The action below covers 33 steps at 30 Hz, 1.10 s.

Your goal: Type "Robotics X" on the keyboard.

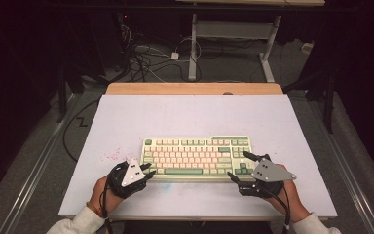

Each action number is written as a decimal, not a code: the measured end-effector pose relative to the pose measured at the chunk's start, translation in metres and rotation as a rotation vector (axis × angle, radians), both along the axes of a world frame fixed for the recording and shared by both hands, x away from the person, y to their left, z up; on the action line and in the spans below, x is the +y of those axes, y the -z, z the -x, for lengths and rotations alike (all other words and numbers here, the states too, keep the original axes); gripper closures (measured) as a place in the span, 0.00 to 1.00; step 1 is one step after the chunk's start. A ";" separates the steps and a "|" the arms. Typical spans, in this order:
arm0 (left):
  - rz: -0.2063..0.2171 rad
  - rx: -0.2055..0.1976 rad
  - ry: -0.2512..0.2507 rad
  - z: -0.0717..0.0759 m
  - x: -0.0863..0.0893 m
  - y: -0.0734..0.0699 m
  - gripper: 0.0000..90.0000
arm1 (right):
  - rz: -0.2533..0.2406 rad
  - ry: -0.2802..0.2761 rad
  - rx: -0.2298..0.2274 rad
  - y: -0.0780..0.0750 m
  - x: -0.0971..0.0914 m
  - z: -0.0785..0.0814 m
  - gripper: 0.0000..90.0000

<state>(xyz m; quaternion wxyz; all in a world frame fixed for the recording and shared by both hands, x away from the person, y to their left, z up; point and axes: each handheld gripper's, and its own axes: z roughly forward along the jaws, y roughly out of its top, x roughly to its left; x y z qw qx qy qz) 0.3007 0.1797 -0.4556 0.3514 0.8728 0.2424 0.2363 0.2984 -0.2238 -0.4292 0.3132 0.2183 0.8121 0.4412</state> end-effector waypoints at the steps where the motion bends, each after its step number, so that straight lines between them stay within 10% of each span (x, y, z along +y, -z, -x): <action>1: 0.000 0.005 -0.003 0.000 0.000 0.000 0.83 | 0.001 0.001 0.000 0.001 -0.002 0.001 0.26; 6: 0.012 0.045 -0.004 -0.004 0.001 -0.003 0.97 | 0.002 0.009 0.009 0.005 -0.008 0.007 0.26; 33: -0.028 0.084 0.060 -0.043 -0.048 -0.020 0.97 | 0.032 -0.004 0.023 0.014 -0.007 0.012 0.26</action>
